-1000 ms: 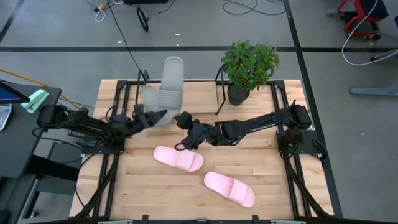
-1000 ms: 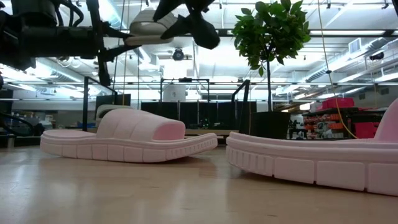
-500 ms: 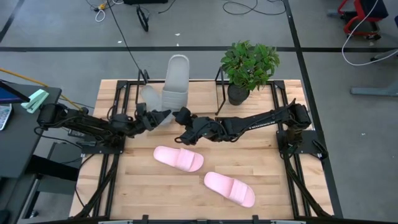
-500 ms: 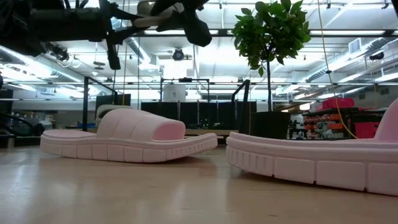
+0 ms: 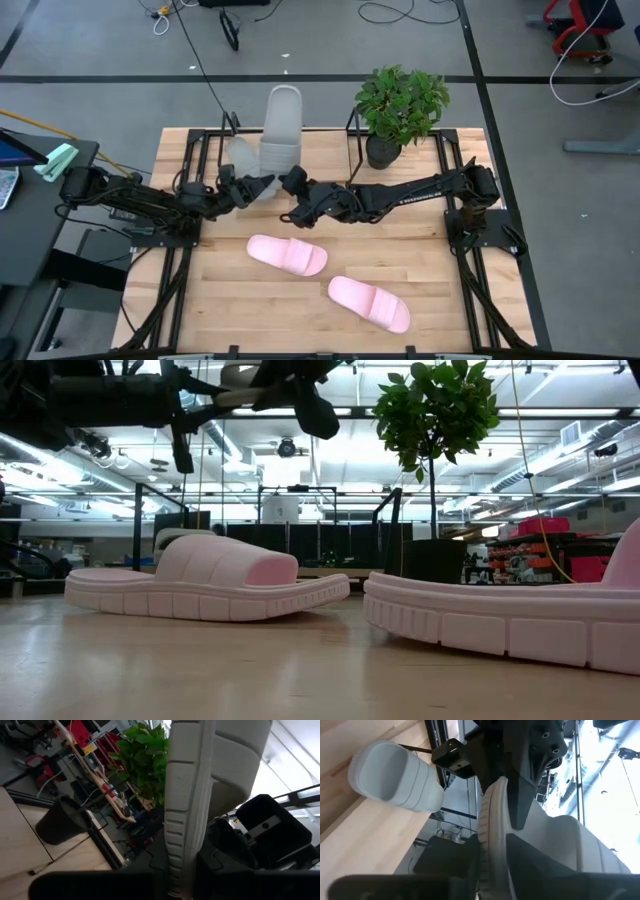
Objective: Pick and place slides into the shelf
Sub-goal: Put the gray slide on the shelf
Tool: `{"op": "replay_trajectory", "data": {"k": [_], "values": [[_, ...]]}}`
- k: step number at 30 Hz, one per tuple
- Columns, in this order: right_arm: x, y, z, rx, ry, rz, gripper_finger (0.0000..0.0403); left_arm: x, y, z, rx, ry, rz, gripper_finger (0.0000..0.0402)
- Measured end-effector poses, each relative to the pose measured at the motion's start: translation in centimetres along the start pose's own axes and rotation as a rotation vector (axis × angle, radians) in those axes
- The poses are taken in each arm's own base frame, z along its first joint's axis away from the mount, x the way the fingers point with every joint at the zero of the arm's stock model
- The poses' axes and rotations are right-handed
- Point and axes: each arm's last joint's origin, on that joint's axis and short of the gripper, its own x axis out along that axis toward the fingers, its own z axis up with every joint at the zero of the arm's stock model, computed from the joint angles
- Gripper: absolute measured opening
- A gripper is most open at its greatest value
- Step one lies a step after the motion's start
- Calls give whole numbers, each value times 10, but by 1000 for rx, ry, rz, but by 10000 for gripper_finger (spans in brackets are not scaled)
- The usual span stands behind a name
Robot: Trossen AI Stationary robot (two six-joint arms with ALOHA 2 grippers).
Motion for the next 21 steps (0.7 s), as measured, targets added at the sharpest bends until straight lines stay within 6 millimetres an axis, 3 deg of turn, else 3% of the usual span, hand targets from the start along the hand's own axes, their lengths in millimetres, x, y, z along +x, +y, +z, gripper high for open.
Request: {"op": "replay_trajectory", "data": {"k": [5, 12, 21], "values": [[-2, 0, 2, 1, -6, -2, 33, 0, 0, 0, 20, 4, -3, 106], [-1, 0, 2, 11, -4, -1, 30, 0, 0, -1, 78, 14, -12, 182], [0, 2, 0, 85, -6, 18, 30, 0, -2, -2, 110, 66, -62, 222]]}}
